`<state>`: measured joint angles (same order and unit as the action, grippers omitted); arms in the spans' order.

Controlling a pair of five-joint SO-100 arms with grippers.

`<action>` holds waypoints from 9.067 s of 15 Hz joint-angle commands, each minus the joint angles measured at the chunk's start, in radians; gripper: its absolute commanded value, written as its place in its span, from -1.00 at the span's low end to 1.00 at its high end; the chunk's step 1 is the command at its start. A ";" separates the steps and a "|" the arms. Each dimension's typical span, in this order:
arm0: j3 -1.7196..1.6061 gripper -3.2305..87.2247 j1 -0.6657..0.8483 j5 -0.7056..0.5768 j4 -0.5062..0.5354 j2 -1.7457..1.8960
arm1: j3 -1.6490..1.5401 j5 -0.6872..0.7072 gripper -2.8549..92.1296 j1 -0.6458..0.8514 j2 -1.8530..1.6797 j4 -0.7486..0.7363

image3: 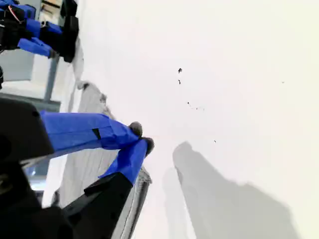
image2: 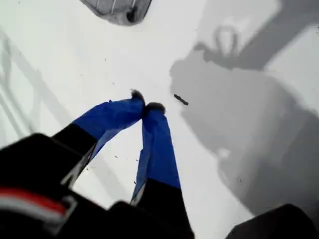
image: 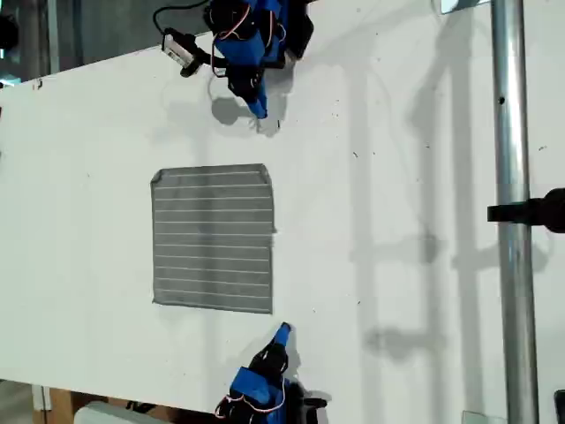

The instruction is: Grasp corners of a towel and fold twice.

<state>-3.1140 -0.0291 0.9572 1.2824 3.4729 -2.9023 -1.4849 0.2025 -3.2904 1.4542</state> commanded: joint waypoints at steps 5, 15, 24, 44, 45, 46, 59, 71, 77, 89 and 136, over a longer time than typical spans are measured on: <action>-0.008 -0.95 -0.002 -0.003 0.006 0.002 | 0.008 -0.005 -0.85 -0.006 0.005 0.009; -0.008 -0.95 -0.002 -0.003 0.006 0.002 | 0.008 -0.005 -0.85 -0.005 0.005 0.009; -0.008 -0.95 -0.002 -0.003 0.006 0.002 | 0.008 -0.005 -0.85 0.025 0.005 0.009; -0.006 -0.99 -0.055 0.615 0.008 0.002 | 0.009 -0.003 -0.94 -0.017 0.005 0.009; -0.006 -0.99 -0.051 0.568 0.008 0.002 | 0.009 -0.003 -0.94 -0.017 0.005 0.009; -0.006 -0.99 -0.051 0.540 0.008 0.002 | 0.009 -0.003 -0.94 -0.026 0.005 0.009; -0.005 -0.99 -0.064 0.523 0.014 0.002 | 1.209 0.612 -0.94 -0.094 1.104 0.121; -0.005 -0.99 -0.071 0.518 0.014 0.002 | 1.011 0.920 -0.04 -0.081 1.529 -0.091; -0.005 -0.99 -0.074 0.518 0.014 0.002 | 1.062 0.894 -0.10 -0.083 1.907 -0.308; -0.005 -0.99 -0.055 0.495 0.014 0.002 | 1.345 0.974 -0.94 0.044 1.858 -0.109; -0.006 -0.99 -0.097 0.598 0.012 0.002 | 1.416 1.186 -0.10 0.210 2.080 -0.218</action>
<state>-3.1140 -0.1135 1.5509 1.2916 3.4729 -1.4956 -0.2869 0.4357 -1.2164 1.2563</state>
